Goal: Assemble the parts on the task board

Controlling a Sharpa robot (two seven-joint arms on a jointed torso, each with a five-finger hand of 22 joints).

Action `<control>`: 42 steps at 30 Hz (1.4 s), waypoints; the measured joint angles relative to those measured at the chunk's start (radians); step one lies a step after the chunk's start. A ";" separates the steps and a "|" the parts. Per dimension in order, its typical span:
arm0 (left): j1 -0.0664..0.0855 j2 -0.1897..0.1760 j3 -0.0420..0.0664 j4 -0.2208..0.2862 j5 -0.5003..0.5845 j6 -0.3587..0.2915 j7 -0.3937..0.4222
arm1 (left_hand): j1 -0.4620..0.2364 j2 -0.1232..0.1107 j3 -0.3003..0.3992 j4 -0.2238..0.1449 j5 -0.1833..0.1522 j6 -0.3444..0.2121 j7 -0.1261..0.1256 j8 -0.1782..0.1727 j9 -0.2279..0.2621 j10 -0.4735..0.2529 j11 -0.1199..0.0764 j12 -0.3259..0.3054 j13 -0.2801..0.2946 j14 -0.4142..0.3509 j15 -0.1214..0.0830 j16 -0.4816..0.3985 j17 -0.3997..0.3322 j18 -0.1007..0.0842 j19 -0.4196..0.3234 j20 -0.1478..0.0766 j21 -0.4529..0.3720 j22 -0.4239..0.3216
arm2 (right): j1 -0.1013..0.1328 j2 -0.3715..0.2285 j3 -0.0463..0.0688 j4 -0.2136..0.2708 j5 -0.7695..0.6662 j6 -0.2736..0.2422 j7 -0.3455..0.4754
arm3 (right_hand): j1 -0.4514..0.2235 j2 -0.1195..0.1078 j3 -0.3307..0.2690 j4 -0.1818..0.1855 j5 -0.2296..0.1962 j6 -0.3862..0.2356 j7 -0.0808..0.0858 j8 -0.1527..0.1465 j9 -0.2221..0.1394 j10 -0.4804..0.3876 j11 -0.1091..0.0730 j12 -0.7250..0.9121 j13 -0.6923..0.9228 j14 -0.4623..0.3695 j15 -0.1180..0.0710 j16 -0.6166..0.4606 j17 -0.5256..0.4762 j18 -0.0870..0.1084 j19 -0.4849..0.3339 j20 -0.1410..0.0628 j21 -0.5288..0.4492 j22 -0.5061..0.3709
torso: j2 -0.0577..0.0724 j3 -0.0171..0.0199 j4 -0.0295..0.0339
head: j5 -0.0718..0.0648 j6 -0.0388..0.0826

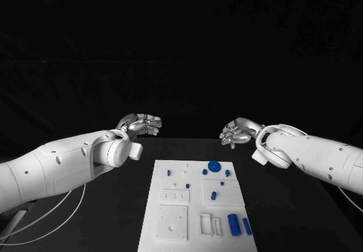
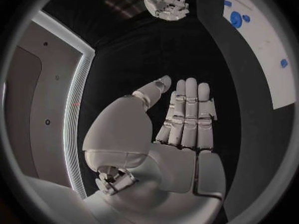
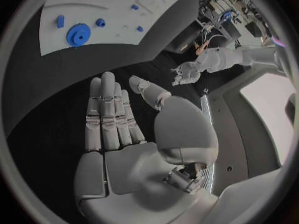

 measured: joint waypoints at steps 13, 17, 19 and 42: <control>0.024 -0.072 0.001 0.133 -0.009 0.006 0.003 | -0.045 -0.016 0.009 -0.009 -0.007 0.007 0.000 -0.008 0.000 0.000 0.000 0.006 0.006 0.005 -0.005 0.036 0.007 -0.019 -0.006 -0.024 0.053 0.000 | -0.005 0.032 0.001 0.038 -0.393 -0.028 -0.045 | 0.033 -0.022 -0.018 0.006 -0.019 0.052 -0.012 -0.041 -0.006 0.039 -0.029 -0.049 0.003 0.089 -0.024 0.337 0.195 -0.015 0.207 -0.105 0.172 0.096 | 0.050 -0.0012 0.0291 | -0.030 0.007; 0.023 -0.078 0.001 0.154 -0.010 0.006 0.004 | -0.048 -0.019 0.009 -0.009 -0.007 0.007 0.000 -0.008 0.001 -0.002 0.002 0.006 0.006 0.003 -0.008 0.036 0.006 -0.024 -0.004 -0.025 0.056 0.000 | -0.011 0.031 0.000 0.054 -0.465 -0.044 -0.063 | 0.028 -0.041 0.003 0.007 -0.045 0.052 -0.013 -0.049 -0.009 0.043 -0.025 -0.066 0.002 0.075 -0.021 0.363 0.201 -0.015 0.207 -0.105 0.181 0.096 | 0.062 -0.0019 0.0367 | -0.035 0.008; 0.023 -0.081 0.001 0.160 -0.010 0.007 0.005 | -0.056 -0.020 0.009 -0.009 -0.007 0.010 -0.003 -0.012 0.001 -0.004 0.004 0.006 0.006 0.002 -0.009 0.040 0.006 -0.025 -0.007 -0.029 0.060 0.000 | -0.011 0.035 0.000 0.060 -0.505 -0.052 -0.075 | 0.027 -0.051 0.008 0.007 -0.059 0.052 -0.013 -0.051 -0.010 0.037 -0.020 -0.074 -0.003 0.071 -0.017 0.371 0.201 -0.016 0.211 -0.105 0.187 0.096 | 0.069 -0.0019 0.0403 | -0.037 0.008; 0.023 -0.085 0.001 0.172 -0.028 0.022 0.018 | -0.075 -0.019 0.017 -0.012 -0.007 0.013 -0.006 -0.016 0.005 -0.008 0.000 0.006 0.011 -0.018 -0.004 0.036 -0.006 -0.034 -0.034 -0.027 0.060 -0.001 | -0.057 0.042 0.000 0.075 -0.647 -0.069 -0.122 | 0.010 -0.100 0.022 0.007 -0.081 0.051 -0.013 -0.072 -0.018 0.009 -0.002 -0.102 -0.028 0.058 -0.007 0.420 0.196 -0.021 0.223 -0.107 0.213 0.096 | 0.156 -0.0185 0.0836 | -0.075 0.045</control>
